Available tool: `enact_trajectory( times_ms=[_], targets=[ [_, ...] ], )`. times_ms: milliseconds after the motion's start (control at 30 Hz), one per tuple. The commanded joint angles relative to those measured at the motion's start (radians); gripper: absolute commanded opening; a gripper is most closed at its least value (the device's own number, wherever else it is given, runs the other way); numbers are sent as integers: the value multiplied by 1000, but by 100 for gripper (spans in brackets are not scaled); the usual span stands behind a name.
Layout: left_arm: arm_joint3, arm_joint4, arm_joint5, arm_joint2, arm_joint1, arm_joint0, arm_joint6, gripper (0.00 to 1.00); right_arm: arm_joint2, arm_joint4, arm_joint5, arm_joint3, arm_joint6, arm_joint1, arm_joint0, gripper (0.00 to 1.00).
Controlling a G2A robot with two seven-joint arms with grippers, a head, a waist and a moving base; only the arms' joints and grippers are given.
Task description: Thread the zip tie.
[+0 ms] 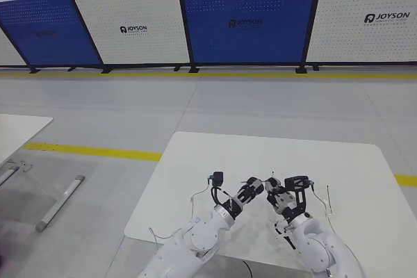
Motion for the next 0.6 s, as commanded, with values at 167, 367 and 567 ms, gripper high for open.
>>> enact_trajectory(
  times_ms=[167, 367, 567],
  targets=[
    [-19, 9, -25, 1, 0, 6, 7, 0, -2, -13, -7, 6, 19, 2, 4, 0],
    [-39, 19, -32, -4, 1, 18, 9, 0, -13, -27, -8, 19, 34, 2, 10, 0],
    [-57, 23, -44, -9, 3, 30, 11, 0, -17, -32, -8, 28, 45, 2, 15, 0]
  ],
)
